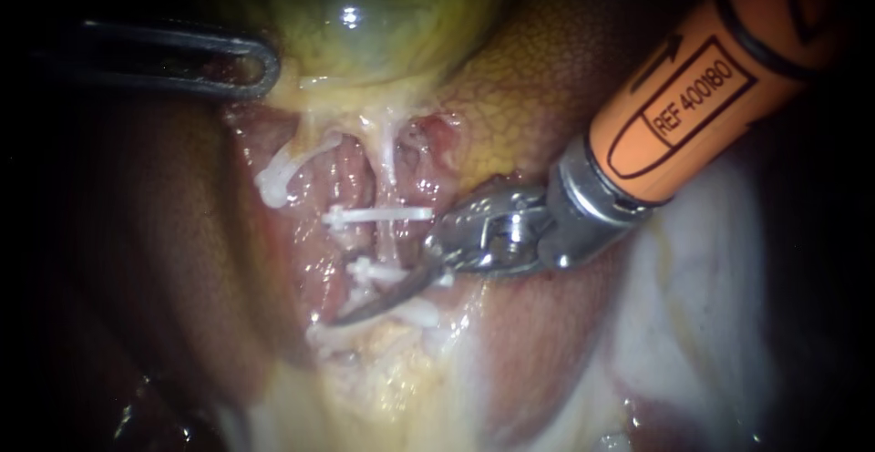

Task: Go to the cutting position right tube

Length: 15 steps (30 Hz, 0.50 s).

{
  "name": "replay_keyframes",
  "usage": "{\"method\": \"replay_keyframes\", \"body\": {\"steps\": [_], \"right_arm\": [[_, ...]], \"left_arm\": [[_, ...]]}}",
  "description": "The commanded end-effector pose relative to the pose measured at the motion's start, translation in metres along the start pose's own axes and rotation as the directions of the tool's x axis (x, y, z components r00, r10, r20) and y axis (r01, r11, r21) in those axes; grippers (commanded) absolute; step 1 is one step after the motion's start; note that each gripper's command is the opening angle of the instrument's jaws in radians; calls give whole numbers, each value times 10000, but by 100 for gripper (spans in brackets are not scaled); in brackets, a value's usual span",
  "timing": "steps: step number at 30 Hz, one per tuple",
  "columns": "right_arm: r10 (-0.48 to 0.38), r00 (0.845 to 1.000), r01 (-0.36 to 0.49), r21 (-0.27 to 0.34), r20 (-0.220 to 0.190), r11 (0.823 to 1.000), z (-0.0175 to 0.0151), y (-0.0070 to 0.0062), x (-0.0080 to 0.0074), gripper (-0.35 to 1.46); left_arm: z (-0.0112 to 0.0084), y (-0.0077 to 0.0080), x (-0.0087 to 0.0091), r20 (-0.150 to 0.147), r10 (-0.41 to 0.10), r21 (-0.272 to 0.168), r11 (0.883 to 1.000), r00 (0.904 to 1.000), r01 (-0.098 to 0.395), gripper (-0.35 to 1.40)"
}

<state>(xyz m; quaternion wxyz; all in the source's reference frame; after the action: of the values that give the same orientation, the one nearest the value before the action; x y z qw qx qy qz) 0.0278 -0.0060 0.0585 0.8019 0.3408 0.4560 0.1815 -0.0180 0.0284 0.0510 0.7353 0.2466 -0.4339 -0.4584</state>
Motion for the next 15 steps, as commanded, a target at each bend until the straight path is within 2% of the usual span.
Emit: {"method": "replay_keyframes", "body": {"steps": [1,5,8,15], "right_arm": [[-45,9997,46,49,-236,10000,0,3,-3,106],[526,9899,-381,1103,-1314,9932,-5,15,-11,106],[865,9781,-489,1949,-1892,9796,-5,19,-12,104],[915,9595,3,3256,-2666,9455,3,13,-5,104]], "left_arm": [[0,0,0,-2,-1,7,10000,10000,1,-35],[0,0,0,-2,-1,6,10000,10000,1,-35],[0,0,0,-2,-1,7,10000,10000,1,-35],[0,0,0,-3,-1,8,10000,10000,1,-35]]}}
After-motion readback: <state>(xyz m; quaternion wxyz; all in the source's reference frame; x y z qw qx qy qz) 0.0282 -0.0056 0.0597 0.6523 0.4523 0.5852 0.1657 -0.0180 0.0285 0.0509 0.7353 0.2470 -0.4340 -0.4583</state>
